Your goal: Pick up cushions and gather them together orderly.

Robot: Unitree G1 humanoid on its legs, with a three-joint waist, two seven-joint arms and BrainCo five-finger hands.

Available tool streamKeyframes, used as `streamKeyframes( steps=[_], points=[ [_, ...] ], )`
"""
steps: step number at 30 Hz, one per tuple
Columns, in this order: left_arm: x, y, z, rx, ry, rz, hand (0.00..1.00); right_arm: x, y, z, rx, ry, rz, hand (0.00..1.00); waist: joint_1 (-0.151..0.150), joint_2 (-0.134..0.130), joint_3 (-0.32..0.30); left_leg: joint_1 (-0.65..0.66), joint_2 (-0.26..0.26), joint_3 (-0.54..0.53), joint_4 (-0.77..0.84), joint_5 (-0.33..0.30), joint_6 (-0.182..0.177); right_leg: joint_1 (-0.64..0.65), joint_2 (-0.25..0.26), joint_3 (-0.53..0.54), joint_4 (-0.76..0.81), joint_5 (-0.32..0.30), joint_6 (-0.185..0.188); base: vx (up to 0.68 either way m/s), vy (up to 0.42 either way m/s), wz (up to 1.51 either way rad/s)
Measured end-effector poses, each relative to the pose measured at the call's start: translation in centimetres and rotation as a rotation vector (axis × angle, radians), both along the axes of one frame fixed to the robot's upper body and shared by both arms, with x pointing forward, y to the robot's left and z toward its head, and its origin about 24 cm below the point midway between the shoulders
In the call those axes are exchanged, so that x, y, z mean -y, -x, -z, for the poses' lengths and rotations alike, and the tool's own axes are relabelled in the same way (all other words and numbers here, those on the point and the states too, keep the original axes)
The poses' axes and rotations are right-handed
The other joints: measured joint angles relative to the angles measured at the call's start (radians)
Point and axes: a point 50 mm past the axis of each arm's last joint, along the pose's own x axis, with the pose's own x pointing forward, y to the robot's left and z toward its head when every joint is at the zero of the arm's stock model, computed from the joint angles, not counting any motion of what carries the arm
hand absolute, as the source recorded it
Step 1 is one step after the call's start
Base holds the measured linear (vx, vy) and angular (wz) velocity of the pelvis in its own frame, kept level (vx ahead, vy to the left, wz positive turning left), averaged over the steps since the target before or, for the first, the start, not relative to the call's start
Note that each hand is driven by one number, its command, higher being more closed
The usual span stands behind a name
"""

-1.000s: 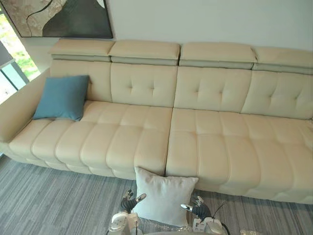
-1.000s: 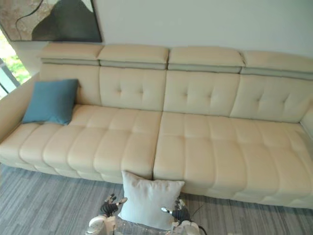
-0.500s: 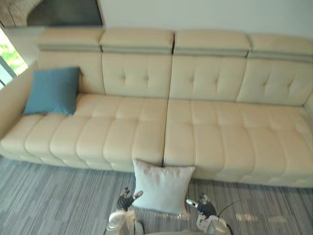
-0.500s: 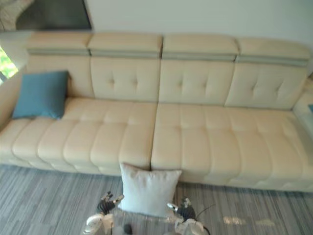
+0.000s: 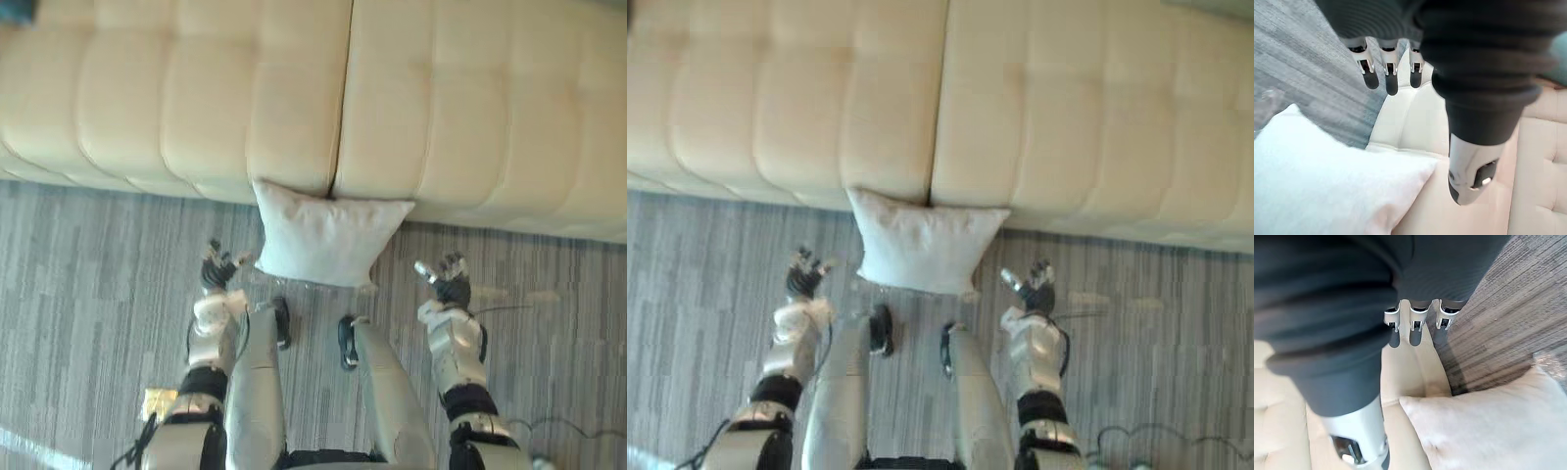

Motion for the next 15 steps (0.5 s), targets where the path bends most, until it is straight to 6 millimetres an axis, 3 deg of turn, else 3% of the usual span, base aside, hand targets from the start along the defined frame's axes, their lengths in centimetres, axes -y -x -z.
streamKeyframes(
  steps=[1, 5, 10, 13, 15],
  points=[
    [-0.7, -0.9, -2.1, 0.062, -0.004, -0.021, 0.0, 0.4, -0.9, -1.6, 0.05, -0.005, 0.015, 0.0, 0.0, -0.001, 0.012, -0.051, -0.001, -0.004, 0.022, 0.002, 0.004, -0.052, -0.001, -0.003, 0.026, 0.0, 0.0, -0.1, 0.023, 0.02],
    [-1.6, -2.8, -7.4, 0.202, -0.027, -0.051, 0.0, 1.3, -2.9, -5.2, 0.157, -0.038, 0.039, 0.0, -0.001, 0.003, 0.025, -0.184, -0.003, -0.02, 0.084, 0.006, 0.009, -0.179, -0.006, -0.018, 0.096, -0.003, 0.005, -0.08, 0.005, 0.06],
    [-1.1, -4.6, -10.6, 0.255, -0.033, -0.026, 0.0, 2.4, -4.9, -8.3, 0.211, -0.073, 0.055, 0.0, -0.007, 0.012, 0.03, -0.306, -0.022, -0.029, 0.102, 0.037, 0.018, -0.301, -0.023, -0.029, 0.141, -0.004, 0.008, -0.09, -0.011, 0.09],
    [-0.6, -5.1, -11.1, 0.252, -0.035, -0.007, 0.0, 2.6, -5.6, -9.3, 0.229, -0.09, 0.049, 0.0, -0.008, 0.014, 0.031, -0.354, -0.028, -0.034, 0.108, 0.05, 0.018, -0.352, -0.026, -0.032, 0.158, -0.002, 0.006, -0.09, -0.016, 0.11],
    [0.2, -5.8, -11.7, 0.242, -0.05, 0.03, 0.0, 2.3, -6.6, -11.3, 0.264, -0.08, 0.018, 0.0, -0.009, 0.017, 0.033, -0.411, -0.035, -0.034, 0.113, 0.069, 0.019, -0.417, -0.036, -0.034, 0.182, 0.001, 0.005, -0.09, -0.026, 0.11]
  ],
)
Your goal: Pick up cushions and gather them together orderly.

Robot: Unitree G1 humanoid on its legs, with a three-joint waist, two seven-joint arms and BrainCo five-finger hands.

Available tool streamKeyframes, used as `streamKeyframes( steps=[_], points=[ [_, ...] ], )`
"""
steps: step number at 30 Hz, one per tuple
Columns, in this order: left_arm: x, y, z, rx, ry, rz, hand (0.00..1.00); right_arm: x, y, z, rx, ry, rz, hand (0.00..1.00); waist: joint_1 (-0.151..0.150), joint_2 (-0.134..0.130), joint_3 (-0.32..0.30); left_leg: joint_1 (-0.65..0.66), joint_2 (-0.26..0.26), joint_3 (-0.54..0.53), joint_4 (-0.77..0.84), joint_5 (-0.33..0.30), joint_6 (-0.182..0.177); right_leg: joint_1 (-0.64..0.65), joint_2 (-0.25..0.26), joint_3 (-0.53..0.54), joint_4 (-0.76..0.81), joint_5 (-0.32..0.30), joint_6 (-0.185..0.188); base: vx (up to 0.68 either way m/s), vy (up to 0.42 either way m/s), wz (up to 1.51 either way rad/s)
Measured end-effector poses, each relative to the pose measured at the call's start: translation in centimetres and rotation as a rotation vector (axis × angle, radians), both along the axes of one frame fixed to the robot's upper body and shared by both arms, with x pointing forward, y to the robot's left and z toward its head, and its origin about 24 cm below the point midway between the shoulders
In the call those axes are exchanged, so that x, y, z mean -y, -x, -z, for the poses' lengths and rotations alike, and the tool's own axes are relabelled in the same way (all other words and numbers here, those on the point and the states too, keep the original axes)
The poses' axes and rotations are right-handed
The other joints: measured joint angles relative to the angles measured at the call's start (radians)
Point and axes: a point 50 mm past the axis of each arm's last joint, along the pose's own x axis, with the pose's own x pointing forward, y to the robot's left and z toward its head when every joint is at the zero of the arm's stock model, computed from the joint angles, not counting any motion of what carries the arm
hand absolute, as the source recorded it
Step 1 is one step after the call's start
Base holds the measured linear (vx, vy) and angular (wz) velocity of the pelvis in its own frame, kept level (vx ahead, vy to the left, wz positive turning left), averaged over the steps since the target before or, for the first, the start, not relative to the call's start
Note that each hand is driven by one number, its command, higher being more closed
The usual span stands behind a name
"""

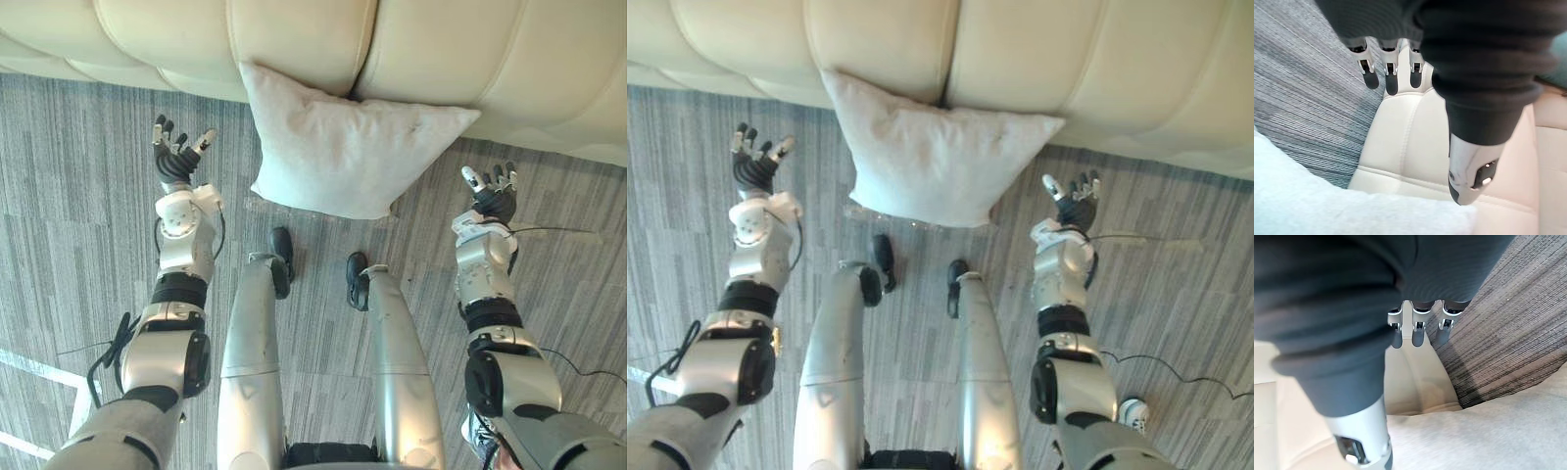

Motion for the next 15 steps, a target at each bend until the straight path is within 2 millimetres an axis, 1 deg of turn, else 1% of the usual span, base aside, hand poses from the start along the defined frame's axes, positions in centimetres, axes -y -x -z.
streamKeyframes(
  steps=[1, 3, 4, 5, 6, 7, 8, 9, 11, 13, 14, 15],
  points=[
    [0.1, -0.1, -0.1, -0.001, -0.004, 0.008, 0.0, -0.1, -0.2, -0.3, 0.004, 0.004, -0.006, 0.0, 0.0, 0.001, 0.0, -0.008, 0.0, -0.001, 0.002, 0.001, -0.001, -0.007, 0.0, -0.001, 0.003, 0.0, -0.001, -0.07, -0.02, 0.07],
    [1.3, -0.7, -0.5, -0.017, -0.029, 0.05, 0.0, -1.6, -1.2, -2.3, 0.033, 0.036, -0.058, 0.0, -0.001, 0.003, 0.002, -0.048, 0.001, -0.003, 0.013, 0.008, -0.004, -0.053, -0.001, -0.003, 0.024, 0.002, -0.003, -0.06, -0.018, 0.01],
    [1.5, -0.8, -0.5, -0.019, -0.035, 0.056, 0.0, -1.8, -1.3, -2.5, 0.037, 0.042, -0.066, 0.0, -0.001, 0.004, 0.003, -0.052, 0.001, -0.004, 0.014, 0.009, -0.005, -0.057, -0.001, -0.003, 0.027, 0.002, -0.003, -0.06, -0.016, 0.01],
    [2.1, -1.1, -1.1, -0.009, -0.052, 0.084, 0.0, -2.5, -1.7, -3.4, 0.055, 0.064, -0.095, 0.0, -0.001, 0.005, 0.003, -0.068, 0.0, -0.005, 0.013, 0.014, -0.008, -0.074, -0.001, -0.003, 0.03, 0.004, -0.007, -0.04, -0.01, 0.02],
    [2.4, -1.2, -1.7, 0.003, -0.064, 0.1, 0.0, -3.0, -2.0, -3.9, 0.061, 0.076, -0.113, 0.0, -0.001, 0.006, 0.003, -0.079, 0.0, -0.006, 0.009, 0.02, -0.01, -0.086, -0.002, -0.005, 0.029, 0.008, -0.01, -0.06, -0.007, 0.05],
    [3.2, -1.4, -2.6, 0.02, -0.092, 0.135, 0.0, -3.7, -2.3, -4.7, 0.068, 0.085, -0.136, 0.0, -0.001, 0.007, 0.004, -0.094, -0.001, -0.007, 0.0, 0.029, -0.011, -0.103, -0.002, -0.006, 0.027, 0.013, -0.012, -0.04, -0.002, 0.05],
    [3.4, -1.5, -2.8, 0.025, -0.096, 0.141, 0.0, -3.9, -2.4, -5.0, 0.071, 0.089, -0.141, 0.0, -0.001, 0.008, 0.005, -0.097, -0.001, -0.007, -0.004, 0.033, -0.012, -0.107, -0.002, -0.006, 0.024, 0.015, -0.012, -0.05, 0.004, 0.03],
    [3.9, -1.7, -3.5, 0.037, -0.113, 0.157, 0.0, -4.4, -2.7, -5.7, 0.078, 0.096, -0.157, 0.0, -0.001, 0.008, 0.005, -0.109, -0.001, -0.009, -0.018, 0.043, -0.016, -0.12, -0.002, -0.009, 0.012, 0.025, -0.014, 0.0, 0.0, 0.0],
    [4.5, -1.9, -4.0, 0.039, -0.134, 0.18, 0.0, -4.9, -2.9, -6.5, 0.09, 0.114, -0.17, 0.0, -0.003, 0.01, 0.006, -0.115, -0.002, -0.009, -0.037, 0.054, -0.017, -0.128, -0.002, -0.011, -0.003, 0.035, -0.018, -0.02, 0.007, 0.0],
    [5.3, -2.1, -4.2, 0.031, -0.158, 0.201, 0.0, -5.3, -3.1, -7.0, 0.087, 0.139, -0.183, 0.0, -0.007, 0.011, 0.007, -0.115, -0.003, -0.01, -0.054, 0.062, -0.019, -0.128, -0.001, -0.012, -0.019, 0.043, -0.017, 0.0, 0.0, 0.0],
    [6.0, -2.2, -4.5, 0.036, -0.172, 0.221, 0.0, -5.6, -3.2, -7.4, 0.092, 0.151, -0.192, 0.0, -0.008, 0.012, 0.007, -0.115, -0.003, -0.01, -0.067, 0.068, -0.021, -0.129, 0.0, -0.012, -0.032, 0.049, -0.019, 0.0, 0.0, 0.0],
    [6.2, -2.2, -4.6, 0.037, -0.177, 0.227, 0.0, -5.6, -3.2, -7.4, 0.092, 0.153, -0.195, 0.0, -0.008, 0.012, 0.007, -0.115, -0.003, -0.01, -0.07, 0.07, -0.021, -0.129, 0.0, -0.012, -0.035, 0.05, -0.019, -0.01, 0.033, -0.02]
  ],
)
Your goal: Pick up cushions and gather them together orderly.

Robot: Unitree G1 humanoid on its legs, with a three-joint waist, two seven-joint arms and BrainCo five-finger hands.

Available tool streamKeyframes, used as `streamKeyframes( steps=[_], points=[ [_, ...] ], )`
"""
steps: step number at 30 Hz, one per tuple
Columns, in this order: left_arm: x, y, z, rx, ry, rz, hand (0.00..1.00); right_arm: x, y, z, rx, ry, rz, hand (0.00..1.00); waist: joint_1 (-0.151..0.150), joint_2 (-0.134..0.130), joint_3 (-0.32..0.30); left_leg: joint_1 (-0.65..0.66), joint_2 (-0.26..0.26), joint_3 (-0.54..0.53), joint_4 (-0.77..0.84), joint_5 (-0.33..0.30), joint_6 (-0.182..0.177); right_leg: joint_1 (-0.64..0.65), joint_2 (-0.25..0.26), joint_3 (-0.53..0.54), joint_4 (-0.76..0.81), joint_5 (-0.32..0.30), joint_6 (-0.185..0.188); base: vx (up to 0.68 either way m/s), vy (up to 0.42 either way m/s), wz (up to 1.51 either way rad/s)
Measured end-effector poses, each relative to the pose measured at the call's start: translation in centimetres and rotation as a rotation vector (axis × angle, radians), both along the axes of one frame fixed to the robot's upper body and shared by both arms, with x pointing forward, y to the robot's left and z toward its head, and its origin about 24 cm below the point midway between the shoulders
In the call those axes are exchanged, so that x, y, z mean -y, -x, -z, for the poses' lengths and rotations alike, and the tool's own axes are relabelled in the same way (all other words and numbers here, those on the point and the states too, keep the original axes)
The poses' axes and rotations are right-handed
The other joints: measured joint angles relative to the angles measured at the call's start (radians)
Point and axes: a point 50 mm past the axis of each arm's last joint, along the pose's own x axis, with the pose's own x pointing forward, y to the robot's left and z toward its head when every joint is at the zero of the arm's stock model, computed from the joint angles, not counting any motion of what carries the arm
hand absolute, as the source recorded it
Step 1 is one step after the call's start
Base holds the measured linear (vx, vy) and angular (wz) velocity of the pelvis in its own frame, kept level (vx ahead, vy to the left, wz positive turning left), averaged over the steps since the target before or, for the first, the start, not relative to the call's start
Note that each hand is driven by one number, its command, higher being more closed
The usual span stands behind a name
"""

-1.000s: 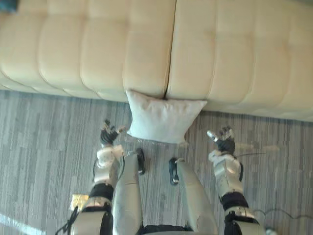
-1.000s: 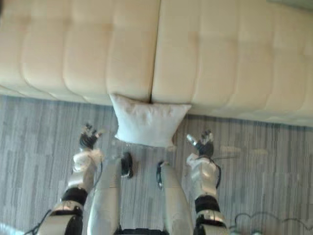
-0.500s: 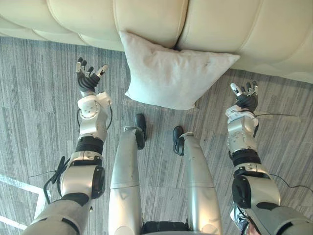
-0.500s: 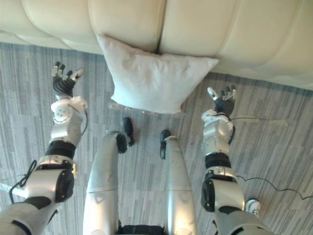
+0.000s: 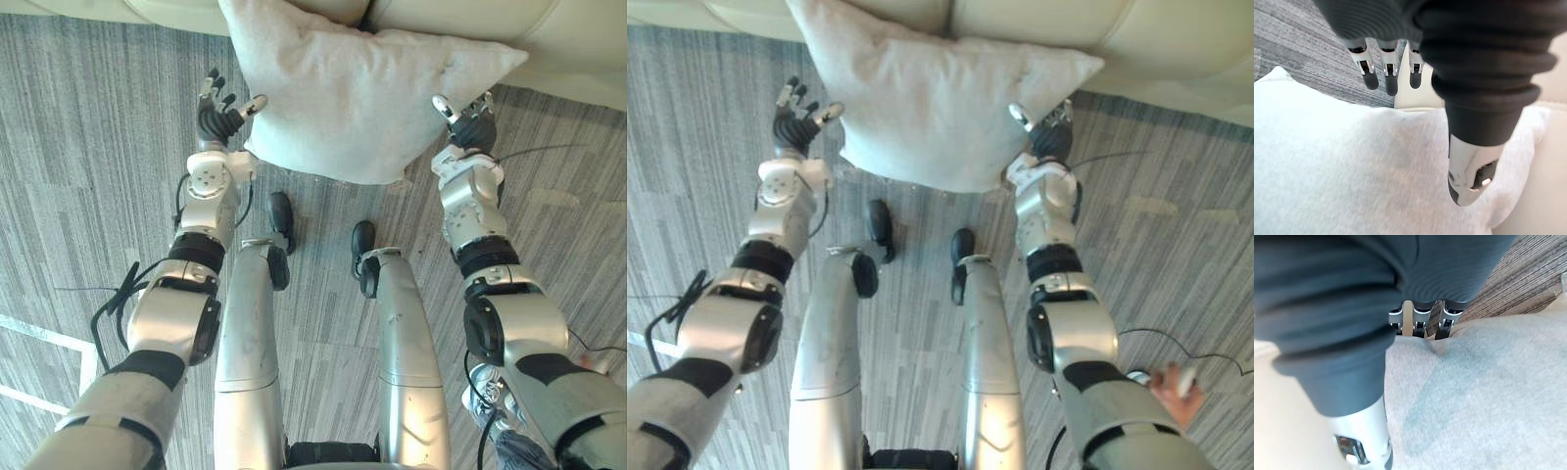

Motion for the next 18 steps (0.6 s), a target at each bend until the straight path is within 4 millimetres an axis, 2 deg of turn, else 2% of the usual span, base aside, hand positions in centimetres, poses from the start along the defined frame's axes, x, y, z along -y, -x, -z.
streamKeyframes(
  steps=[2, 6, 7, 8, 16, 18],
  points=[
    [1.6, -0.1, -0.8, 0.012, -0.029, 0.035, 0.0, -0.5, -0.1, -0.6, 0.005, 0.042, -0.012, 0.0, 0.0, 0.001, 0.0, -0.002, 0.0, 0.002, -0.019, 0.01, -0.003, -0.005, 0.001, 0.001, -0.018, 0.01, -0.002, 0.0, 0.018, -0.01],
    [2.3, -0.1, -1.8, 0.037, -0.04, 0.045, 0.0, -0.9, -0.2, -1.7, 0.027, 0.062, -0.016, 0.0, 0.001, 0.01, 0.003, -0.019, 0.0, -0.001, -0.021, 0.017, -0.005, -0.023, 0.003, -0.002, -0.023, 0.015, -0.003, -0.01, 0.036, 0.0],
    [2.5, -0.1, -2.0, 0.038, -0.012, 0.05, 0.0, -1.1, -0.2, -2.0, 0.033, 0.061, -0.019, 1.0, 0.001, 0.013, 0.005, -0.021, 0.0, -0.002, -0.021, 0.018, -0.005, -0.025, 0.003, -0.002, -0.023, 0.016, -0.003, -0.01, 0.04, 0.0],
    [2.7, -0.1, -1.9, 0.036, 0.01, 0.049, 1.0, -1.2, -0.2, -1.9, 0.033, 0.043, -0.023, 1.0, 0.002, 0.014, 0.005, -0.021, 0.0, -0.002, -0.02, 0.018, -0.005, -0.025, 0.004, -0.002, -0.023, 0.017, -0.002, -0.01, 0.034, 0.0],
    [3.9, 0.2, -2.5, 0.039, 0.252, 0.044, 1.0, -0.8, -0.1, -1.9, 0.025, -0.107, 0.014, 1.0, 0.009, 0.026, 0.005, -0.015, -0.005, -0.006, -0.02, 0.034, -0.002, -0.021, 0.004, 0.0, -0.02, 0.032, 0.002, -0.02, 0.032, 0.0],
    [4.5, 0.6, -2.2, 0.051, 0.332, 0.059, 1.0, -0.8, 0.3, -1.2, 0.025, -0.153, 0.021, 1.0, 0.017, 0.027, 0.005, 0.019, -0.008, -0.008, -0.021, 0.037, -0.001, 0.011, 0.003, 0.0, -0.018, 0.033, 0.001, -0.03, 0.033, 0.04]
  ],
)
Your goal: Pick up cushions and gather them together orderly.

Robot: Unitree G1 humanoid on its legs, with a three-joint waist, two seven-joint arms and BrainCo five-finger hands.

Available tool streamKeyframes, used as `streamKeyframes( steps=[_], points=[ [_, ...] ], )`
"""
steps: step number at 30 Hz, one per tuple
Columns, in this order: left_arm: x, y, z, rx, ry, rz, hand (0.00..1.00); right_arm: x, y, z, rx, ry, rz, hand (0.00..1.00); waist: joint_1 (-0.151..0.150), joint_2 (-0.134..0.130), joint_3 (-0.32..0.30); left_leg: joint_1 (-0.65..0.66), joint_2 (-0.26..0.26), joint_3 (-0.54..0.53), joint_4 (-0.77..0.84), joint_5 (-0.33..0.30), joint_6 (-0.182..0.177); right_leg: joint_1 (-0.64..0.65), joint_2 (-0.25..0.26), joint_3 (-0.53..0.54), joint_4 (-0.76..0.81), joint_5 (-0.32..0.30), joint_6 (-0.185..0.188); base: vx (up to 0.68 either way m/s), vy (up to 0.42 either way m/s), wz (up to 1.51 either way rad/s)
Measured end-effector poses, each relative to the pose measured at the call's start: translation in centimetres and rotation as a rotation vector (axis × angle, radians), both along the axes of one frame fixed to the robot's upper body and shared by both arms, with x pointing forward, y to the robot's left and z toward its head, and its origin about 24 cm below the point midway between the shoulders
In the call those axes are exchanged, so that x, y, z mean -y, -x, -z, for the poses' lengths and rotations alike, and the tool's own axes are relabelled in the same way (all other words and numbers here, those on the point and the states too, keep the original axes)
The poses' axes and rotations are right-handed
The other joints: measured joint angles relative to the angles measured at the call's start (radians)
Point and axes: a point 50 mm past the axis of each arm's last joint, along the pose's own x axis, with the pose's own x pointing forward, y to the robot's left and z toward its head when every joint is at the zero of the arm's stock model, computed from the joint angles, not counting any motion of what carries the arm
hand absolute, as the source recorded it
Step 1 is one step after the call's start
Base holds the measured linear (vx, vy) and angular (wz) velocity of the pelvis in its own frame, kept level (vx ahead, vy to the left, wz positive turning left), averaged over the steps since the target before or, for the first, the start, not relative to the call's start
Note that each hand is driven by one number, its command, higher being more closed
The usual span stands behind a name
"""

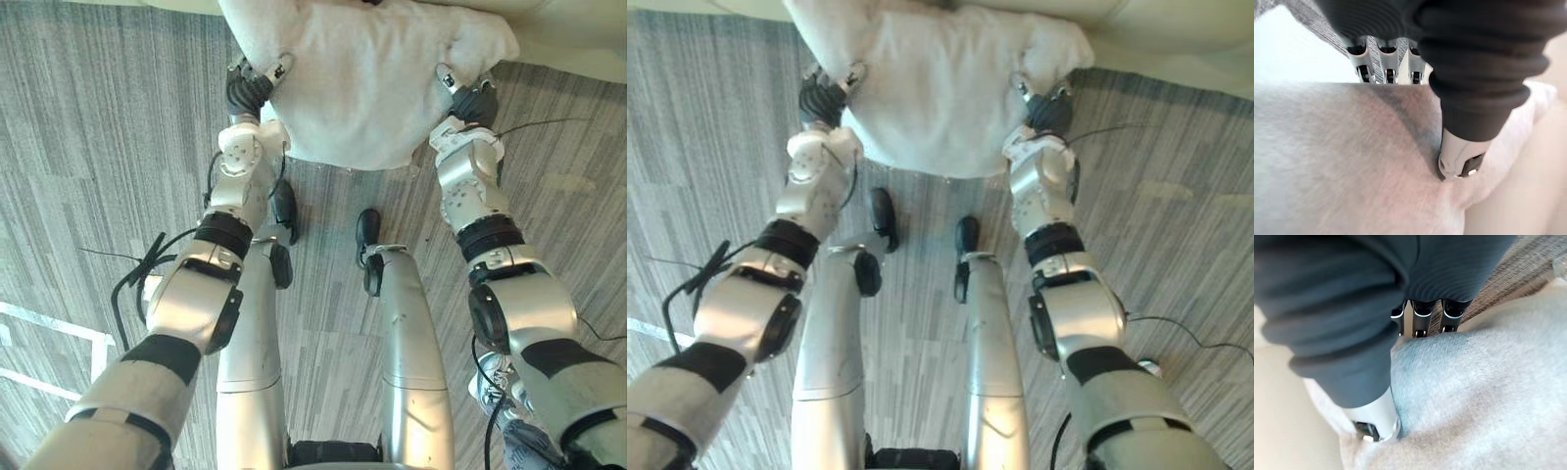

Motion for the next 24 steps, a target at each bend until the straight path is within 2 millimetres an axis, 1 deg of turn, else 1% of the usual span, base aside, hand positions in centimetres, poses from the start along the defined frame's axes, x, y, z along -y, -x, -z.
streamKeyframes(
  steps=[3, 5, 6, 7, 8, 12, 13, 14, 15, 16, 17, 18, 19, 20, 21, 22, 23, 24],
  points=[
    [0.3, 0.6, 0.6, 0.029, 0.06, 0.008, 1.0, -0.5, 0.5, 0.9, 0.019, -0.024, -0.006, 1.0, -0.001, 0.002, -0.001, 0.056, -0.007, -0.003, -0.021, 0.006, -0.003, 0.056, -0.003, -0.001, -0.017, 0.003, -0.001, -0.04, 0.02, 0.07],
    [1.0, 1.4, 0.8, 0.068, 0.081, 0.022, 1.0, -0.4, 1.2, 1.5, 0.04, -0.035, 0.003, 1.0, 0.007, 0.008, -0.004, 0.102, -0.009, -0.004, -0.037, 0.008, -0.003, 0.103, -0.006, -0.004, -0.028, 0.006, -0.001, -0.05, 0.011, 0.07],
    [1.8, 2.1, 0.8, 0.097, 0.11, 0.04, 1.0, -0.3, 1.7, 1.9, 0.055, -0.044, 0.009, 1.0, 0.01, 0.013, -0.005, 0.136, -0.012, -0.004, -0.051, 0.008, -0.003, 0.135, -0.01, -0.007, -0.037, 0.006, -0.002, -0.04, 0.004, 0.1],
    [2.1, 2.3, 0.8, 0.107, 0.117, 0.046, 1.0, -0.3, 1.9, 2.0, 0.061, -0.047, 0.01, 1.0, 0.01, 0.014, -0.005, 0.148, -0.014, -0.004, -0.059, 0.009, -0.002, 0.146, -0.013, -0.009, -0.043, 0.006, -0.003, -0.05, 0.001, 0.15],
    [2.8, 3.0, 0.9, 0.131, 0.126, 0.06, 1.0, -0.1, 2.4, 2.3, 0.081, -0.057, 0.018, 1.0, 0.01, 0.018, -0.006, 0.187, -0.019, -0.005, -0.084, 0.017, -0.002, 0.184, -0.021, -0.015, -0.063, 0.008, -0.006, -0.04, -0.009, 0.12],
    [3.6, 4.7, 2.4, 0.165, 0.1, 0.067, 1.0, -0.1, 4.2, 3.5, 0.125, -0.064, 0.055, 1.0, 0.007, 0.023, -0.009, 0.325, -0.022, -0.01, -0.155, 0.026, -0.007, 0.329, -0.02, -0.026, -0.143, 0.023, -0.013, 0.0, -0.037, 0.07],
    [3.6, 5.3, 3.2, 0.159, 0.099, 0.066, 1.0, -0.2, 5.0, 3.9, 0.134, -0.061, 0.066, 1.0, 0.005, 0.024, -0.009, 0.388, -0.022, -0.01, -0.187, 0.029, -0.01, 0.395, -0.02, -0.031, -0.182, 0.026, -0.015, 0.03, -0.042, 0.07],
    [3.6, 5.5, 3.5, 0.157, 0.099, 0.066, 1.0, -0.2, 5.3, 4.2, 0.139, -0.053, 0.072, 1.0, 0.005, 0.024, -0.009, 0.415, -0.022, -0.01, -0.199, 0.032, -0.011, 0.422, -0.02, -0.032, -0.197, 0.028, -0.016, 0.09, -0.059, 0.08],
    [3.5, 6.1, 4.4, 0.147, 0.11, 0.07, 1.0, -0.3, 6.1, 4.6, 0.157, -0.042, 0.077, 1.0, 0.005, 0.027, -0.011, 0.482, -0.023, -0.01, -0.227, 0.034, -0.012, 0.492, -0.02, -0.034, -0.232, 0.029, -0.016, 0.06, -0.028, 0.06],
    [3.5, 6.3, 4.6, 0.145, 0.113, 0.07, 1.0, -0.4, 6.4, 4.7, 0.161, -0.034, 0.079, 1.0, 0.004, 0.027, -0.012, 0.5, -0.024, -0.01, -0.235, 0.034, -0.012, 0.511, -0.02, -0.034, -0.24, 0.029, -0.016, 0.12, -0.051, 0.07],
    [3.4, 7.0, 5.4, 0.141, 0.123, 0.069, 1.0, -0.6, 7.2, 5.0, 0.176, -0.011, 0.089, 1.0, 0.005, 0.028, -0.016, 0.565, -0.027, -0.008, -0.268, 0.034, -0.013, 0.577, -0.02, -0.035, -0.278, 0.032, -0.018, 0.1, -0.031, 0.06],
    [3.5, 8.0, 6.1, 0.14, 0.149, 0.07, 1.0, -0.6, 8.3, 5.3, 0.195, 0.016, 0.104, 1.0, 0.007, 0.036, -0.027, 0.623, -0.029, -0.009, -0.305, 0.037, -0.017, 0.637, -0.02, -0.039, -0.32, 0.038, -0.021, 0.13, -0.036, 0.06],
    [3.5, 8.2, 6.2, 0.14, 0.159, 0.072, 1.0, -0.6, 8.6, 5.4, 0.198, 0.025, 0.109, 1.0, 0.008, 0.037, -0.028, 0.641, -0.031, -0.008, -0.318, 0.039, -0.019, 0.655, -0.02, -0.038, -0.331, 0.04, -0.02, 0.12, -0.02, 0.06],
    [3.5, 9.2, 7.0, 0.133, 0.188, 0.072, 1.0, -0.8, 9.6, 5.8, 0.2, 0.051, 0.121, 1.0, 0.008, 0.038, -0.032, 0.703, -0.036, -0.007, -0.358, 0.043, -0.023, 0.717, -0.021, -0.038, -0.37, 0.045, -0.021, 0.12, -0.018, 0.06],
    [3.5, 9.9, 7.7, 0.122, 0.2, 0.065, 1.0, -1.0, 10.3, 6.3, 0.196, 0.07, 0.129, 1.0, 0.009, 0.037, -0.052, 0.736, -0.04, -0.008, -0.389, 0.048, -0.026, 0.749, -0.022, -0.038, -0.4, 0.049, -0.02, 0.34, -0.032, 0.12],
    [3.4, 12.3, 11.0, 0.04, 0.191, 0.054, 1.0, -1.6, 13.5, 9.4, 0.124, 0.182, 0.175, 1.0, 0.008, 0.034, -0.135, 0.902, -0.055, -0.011, -0.537, 0.071, -0.038, 0.914, -0.023, -0.039, -0.55, 0.077, -0.011, 0.37, -0.022, 0.09],
    [3.6, 12.7, 11.9, 0.014, 0.18, 0.064, 1.0, -1.5, 14.0, 10.4, 0.089, 0.204, 0.186, 1.0, 0.004, 0.031, -0.163, 0.932, -0.059, -0.011, -0.573, 0.077, -0.039, 0.946, -0.022, -0.036, -0.589, 0.085, -0.009, 0.36, -0.016, 0.04],
    [3.7, 12.9, 12.2, 0.006, 0.152, 0.078, 1.0, -1.4, 13.9, 10.9, 0.068, 0.218, 0.189, 1.0, -0.003, 0.025, -0.179, 0.949, -0.059, -0.008, -0.601, 0.086, -0.04, 0.961, -0.022, -0.032, -0.613, 0.094, -0.009, 0.14, 0.004, -0.03]
  ],
)
